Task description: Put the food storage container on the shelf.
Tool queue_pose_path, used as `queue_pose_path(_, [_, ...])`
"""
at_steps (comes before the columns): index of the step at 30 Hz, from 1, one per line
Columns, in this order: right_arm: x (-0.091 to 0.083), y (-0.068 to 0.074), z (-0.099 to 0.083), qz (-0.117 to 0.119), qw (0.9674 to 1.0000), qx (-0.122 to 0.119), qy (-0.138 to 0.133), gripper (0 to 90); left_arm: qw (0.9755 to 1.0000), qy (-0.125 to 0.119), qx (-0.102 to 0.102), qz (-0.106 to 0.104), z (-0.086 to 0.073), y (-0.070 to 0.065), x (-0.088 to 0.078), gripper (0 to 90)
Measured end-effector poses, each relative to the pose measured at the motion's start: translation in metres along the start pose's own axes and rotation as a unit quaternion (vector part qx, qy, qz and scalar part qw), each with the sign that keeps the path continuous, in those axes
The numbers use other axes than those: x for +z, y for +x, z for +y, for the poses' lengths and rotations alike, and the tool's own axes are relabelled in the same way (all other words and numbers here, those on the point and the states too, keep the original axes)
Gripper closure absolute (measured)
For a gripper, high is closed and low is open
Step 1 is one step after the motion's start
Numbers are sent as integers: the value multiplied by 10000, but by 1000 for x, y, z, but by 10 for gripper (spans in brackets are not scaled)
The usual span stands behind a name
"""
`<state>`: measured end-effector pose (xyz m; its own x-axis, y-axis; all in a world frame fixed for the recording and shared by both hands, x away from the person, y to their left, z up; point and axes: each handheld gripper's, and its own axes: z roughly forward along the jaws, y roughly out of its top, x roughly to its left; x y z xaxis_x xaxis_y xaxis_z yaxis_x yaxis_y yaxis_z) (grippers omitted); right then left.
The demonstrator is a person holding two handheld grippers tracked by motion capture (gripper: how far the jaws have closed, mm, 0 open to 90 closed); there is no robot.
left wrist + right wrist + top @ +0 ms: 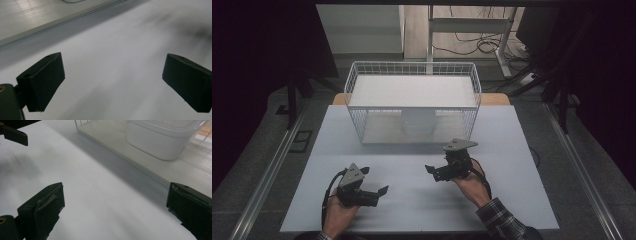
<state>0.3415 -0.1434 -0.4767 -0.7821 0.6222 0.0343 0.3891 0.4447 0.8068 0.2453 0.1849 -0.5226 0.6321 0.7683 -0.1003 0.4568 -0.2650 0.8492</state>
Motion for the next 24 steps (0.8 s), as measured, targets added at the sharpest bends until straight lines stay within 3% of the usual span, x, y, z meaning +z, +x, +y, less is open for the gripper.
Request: queue_pose_path(24, [-30, 2, -27, -227, 9997, 9, 50, 17, 10000, 51, -44, 33, -4, 0, -5, 37])
